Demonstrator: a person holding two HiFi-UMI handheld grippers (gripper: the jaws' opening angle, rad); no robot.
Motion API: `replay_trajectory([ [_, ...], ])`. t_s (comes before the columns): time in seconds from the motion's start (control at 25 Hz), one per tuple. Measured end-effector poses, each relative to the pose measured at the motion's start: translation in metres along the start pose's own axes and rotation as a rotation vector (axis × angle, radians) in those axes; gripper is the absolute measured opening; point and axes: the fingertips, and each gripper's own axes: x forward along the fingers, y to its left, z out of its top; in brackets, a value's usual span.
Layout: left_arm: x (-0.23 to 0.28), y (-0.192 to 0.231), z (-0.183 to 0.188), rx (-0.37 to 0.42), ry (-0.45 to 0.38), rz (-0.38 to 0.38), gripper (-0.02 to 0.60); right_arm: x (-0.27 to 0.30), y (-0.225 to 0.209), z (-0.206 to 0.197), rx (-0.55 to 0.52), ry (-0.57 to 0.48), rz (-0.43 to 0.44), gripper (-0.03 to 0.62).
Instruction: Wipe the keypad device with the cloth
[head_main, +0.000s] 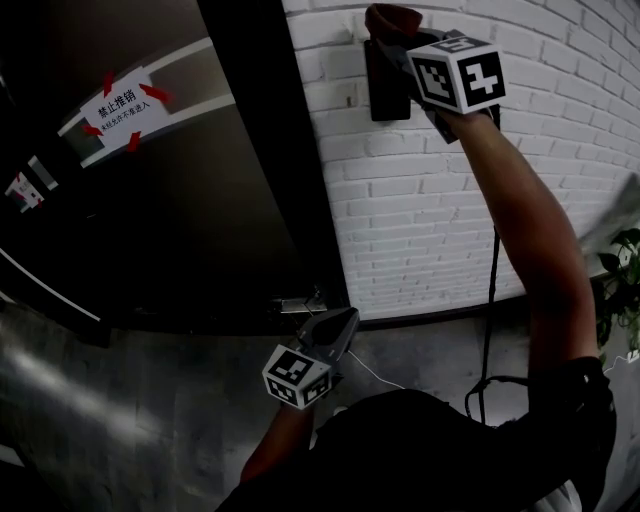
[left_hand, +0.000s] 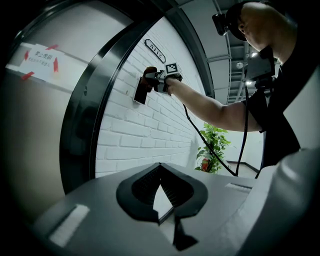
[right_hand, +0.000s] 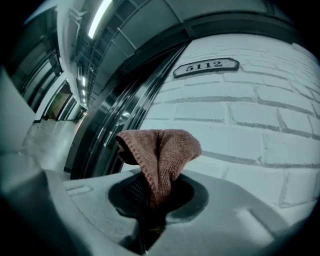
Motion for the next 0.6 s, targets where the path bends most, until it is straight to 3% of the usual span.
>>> replay_trajectory([
  [0.6,0.005,-0.003,-0.003,-0.005,0.008,-0.016,0.017,-0.004,0.009,-0.037,0.034,0.035,0.018,0.046],
])
